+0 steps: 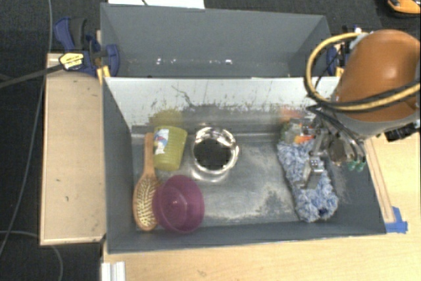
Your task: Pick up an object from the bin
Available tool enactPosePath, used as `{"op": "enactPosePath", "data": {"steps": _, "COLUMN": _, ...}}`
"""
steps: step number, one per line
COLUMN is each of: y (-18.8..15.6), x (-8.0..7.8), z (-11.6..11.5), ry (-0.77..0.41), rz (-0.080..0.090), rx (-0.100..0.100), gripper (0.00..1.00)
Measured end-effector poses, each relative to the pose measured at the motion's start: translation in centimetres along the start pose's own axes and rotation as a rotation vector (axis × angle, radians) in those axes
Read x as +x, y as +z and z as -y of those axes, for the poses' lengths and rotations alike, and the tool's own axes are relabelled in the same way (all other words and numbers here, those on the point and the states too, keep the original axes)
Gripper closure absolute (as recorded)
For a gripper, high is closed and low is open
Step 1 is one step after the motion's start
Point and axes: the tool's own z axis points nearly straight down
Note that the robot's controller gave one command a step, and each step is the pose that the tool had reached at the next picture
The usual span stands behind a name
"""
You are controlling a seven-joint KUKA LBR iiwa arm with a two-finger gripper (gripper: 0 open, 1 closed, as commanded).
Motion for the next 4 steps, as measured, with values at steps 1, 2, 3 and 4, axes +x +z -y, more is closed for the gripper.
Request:
{"op": "enactPosePath", "data": {"steps": 1, "y": 11.0, "x": -2.2, "z": 6.8, "ry": -0.284, "rz": 0.002, "rx": 0.0, "gripper": 0.0}}
{"op": "enactPosePath", "data": {"steps": 2, "y": 16.3, "x": -3.0, "z": 11.0, "ry": -0.068, "rz": 0.0, "rx": -0.006, "gripper": 0.0}}
{"op": "enactPosePath", "data": {"steps": 3, "y": 16.0, "x": -0.8, "z": 10.9, "ry": -0.701, "rz": 0.018, "rx": -0.007, "gripper": 0.0}}
{"op": "enactPosePath", "data": {"steps": 4, "y": 16.1, "x": -2.3, "z": 11.0, "ry": -0.247, "rz": 0.005, "rx": -0.006, "gripper": 0.0}}
